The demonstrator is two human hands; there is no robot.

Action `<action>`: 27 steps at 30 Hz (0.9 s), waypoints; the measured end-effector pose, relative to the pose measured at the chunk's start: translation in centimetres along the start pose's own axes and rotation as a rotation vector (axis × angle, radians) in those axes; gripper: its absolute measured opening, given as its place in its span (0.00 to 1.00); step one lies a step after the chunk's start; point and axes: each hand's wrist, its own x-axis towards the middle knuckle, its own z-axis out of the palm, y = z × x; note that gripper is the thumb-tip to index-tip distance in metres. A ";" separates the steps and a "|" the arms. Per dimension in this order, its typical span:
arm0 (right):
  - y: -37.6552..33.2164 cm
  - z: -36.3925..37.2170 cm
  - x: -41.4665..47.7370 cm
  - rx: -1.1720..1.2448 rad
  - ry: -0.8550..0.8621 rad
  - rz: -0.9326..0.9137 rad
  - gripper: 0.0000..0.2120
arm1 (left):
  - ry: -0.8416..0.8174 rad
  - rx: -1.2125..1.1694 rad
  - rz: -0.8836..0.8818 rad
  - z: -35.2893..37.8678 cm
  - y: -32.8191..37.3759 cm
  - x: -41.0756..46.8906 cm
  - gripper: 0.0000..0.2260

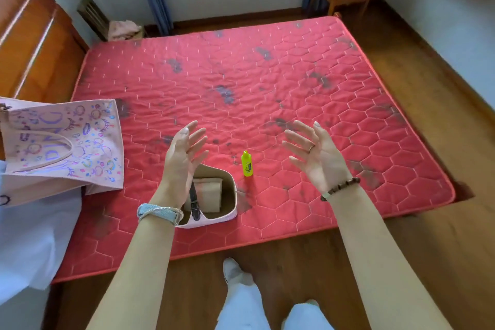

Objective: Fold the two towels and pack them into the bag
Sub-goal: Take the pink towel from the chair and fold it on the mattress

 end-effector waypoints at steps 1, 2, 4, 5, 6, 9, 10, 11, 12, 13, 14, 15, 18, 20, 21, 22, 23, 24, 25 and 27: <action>-0.4 -1.2 -0.9 0.008 0.010 -0.013 0.18 | -0.023 -0.005 0.001 1.3 -0.2 -0.5 0.20; -0.9 -2.4 -1.8 0.011 0.021 -0.025 0.17 | -0.043 -0.010 0.002 2.7 -0.4 -1.1 0.19; -1.7 -4.9 -3.9 0.008 0.041 -0.047 0.17 | -0.068 -0.020 -0.003 5.6 -1.0 -2.4 0.19; -2.1 -6.2 -4.8 0.000 0.050 -0.058 0.17 | -0.078 -0.022 -0.004 7.0 -1.3 -3.0 0.19; -2.7 -7.8 -6.1 -0.005 0.064 -0.074 0.17 | -0.092 -0.020 -0.010 8.8 -1.8 -3.8 0.18; -3.9 -11.2 -8.8 -0.024 0.093 -0.109 0.19 | -0.123 -0.036 -0.043 12.6 -3.0 -5.2 0.14; -4.5 -12.7 -9.8 -0.026 0.109 -0.127 0.19 | -0.146 -0.033 -0.053 14.3 -3.4 -5.8 0.14; -5.0 -14.1 -10.9 -0.025 0.122 -0.146 0.19 | -0.169 -0.033 -0.061 15.9 -3.9 -6.4 0.14; -5.5 -15.5 -11.8 -0.020 0.137 -0.165 0.19 | -0.193 -0.038 -0.067 17.6 -4.3 -7.1 0.15; -6.0 -17.0 -12.8 -0.009 0.157 -0.182 0.19 | -0.218 -0.038 -0.072 19.5 -4.5 -7.9 0.15; -6.4 -18.4 -13.9 0.004 0.182 -0.193 0.19 | -0.245 -0.036 -0.078 21.2 -4.8 -8.6 0.15; -6.7 -19.5 -14.7 0.012 0.204 -0.198 0.20 | -0.264 -0.035 -0.085 22.6 -5.0 -9.1 0.16; -7.7 -22.9 -17.5 0.032 0.279 -0.220 0.19 | -0.347 -0.004 -0.119 27.0 -5.9 -10.3 0.14; -8.1 -25.0 -19.1 0.055 0.325 -0.246 0.19 | -0.417 0.033 -0.123 29.8 -6.3 -11.0 0.15; -8.3 -26.1 -19.9 0.071 0.349 -0.260 0.19 | -0.453 0.053 -0.121 31.3 -6.3 -11.3 0.15; -8.5 -27.2 -20.5 0.085 0.370 -0.273 0.19 | -0.483 0.065 -0.121 32.7 -6.3 -11.8 0.15; -8.6 -28.1 -21.1 0.099 0.389 -0.284 0.20 | -0.509 0.074 -0.119 34.0 -6.2 -12.1 0.15; -8.8 -29.2 -21.6 0.112 0.410 -0.297 0.20 | -0.535 0.077 -0.117 35.3 -6.3 -12.5 0.14; -9.0 -30.2 -22.0 0.127 0.433 -0.310 0.20 | -0.557 0.083 -0.116 36.7 -6.3 -12.7 0.14; -9.5 -32.0 -22.7 0.156 0.480 -0.332 0.21 | -0.603 0.105 -0.119 39.0 -6.6 -12.9 0.14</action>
